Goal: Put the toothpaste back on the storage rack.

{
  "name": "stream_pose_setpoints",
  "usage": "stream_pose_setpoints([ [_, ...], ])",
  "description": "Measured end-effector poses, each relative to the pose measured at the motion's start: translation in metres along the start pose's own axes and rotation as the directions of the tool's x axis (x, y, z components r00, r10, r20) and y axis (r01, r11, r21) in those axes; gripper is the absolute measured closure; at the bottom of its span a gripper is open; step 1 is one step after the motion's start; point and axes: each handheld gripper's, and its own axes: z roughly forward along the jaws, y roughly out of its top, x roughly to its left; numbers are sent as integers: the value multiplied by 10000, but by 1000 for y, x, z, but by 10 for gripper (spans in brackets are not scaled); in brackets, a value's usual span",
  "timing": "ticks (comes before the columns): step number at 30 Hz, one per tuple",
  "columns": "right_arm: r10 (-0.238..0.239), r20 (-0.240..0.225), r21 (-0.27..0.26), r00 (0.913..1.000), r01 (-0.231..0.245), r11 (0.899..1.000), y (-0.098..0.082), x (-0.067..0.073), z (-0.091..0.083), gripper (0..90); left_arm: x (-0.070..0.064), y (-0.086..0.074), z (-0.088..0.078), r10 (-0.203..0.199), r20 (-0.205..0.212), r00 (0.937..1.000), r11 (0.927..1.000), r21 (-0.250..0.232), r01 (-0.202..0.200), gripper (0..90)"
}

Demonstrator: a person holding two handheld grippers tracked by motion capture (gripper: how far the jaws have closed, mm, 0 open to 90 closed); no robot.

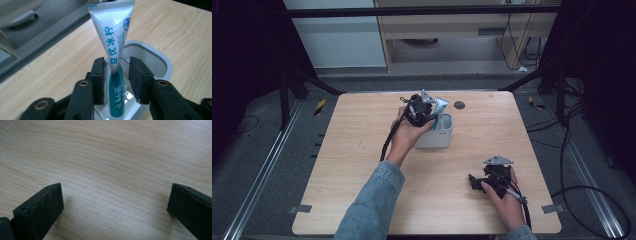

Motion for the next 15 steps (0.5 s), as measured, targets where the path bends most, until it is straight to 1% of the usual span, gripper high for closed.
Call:
stream_pose_setpoints([
  [1,-2,1,1,10000,2,10000,0,0,0,4,-1,0,-2,136,-98,9999,9999,24,-136,619],
  [4,-1,4,6,10000,1,10000,0,0,0,3,-2,0,-8,214,-140,9997,9996,-205,-217,568],
  [6,-6,6,-9,10000,6,10000,0,0,0,4,-3,-1,-11,269,-132,9996,9994,-228,-272,526],
  [7,-2,5,-11,10000,2,10000,0,0,0,4,-5,-2,-14,339,-185,9993,9992,-209,-343,515],
  [10,-4,5,-10,10000,4,10000,0,0,0,4,-7,-5,-16,392,-149,9991,9990,-186,-394,491],
  [12,-19,23,-12,10000,19,10000,0,0,0,3,-10,-9,-19,491,-312,9983,9984,-281,-499,468],
  [15,-23,20,-11,10000,23,10000,0,0,0,4,-11,-12,-22,431,-362,9984,9980,-455,-447,413],
])
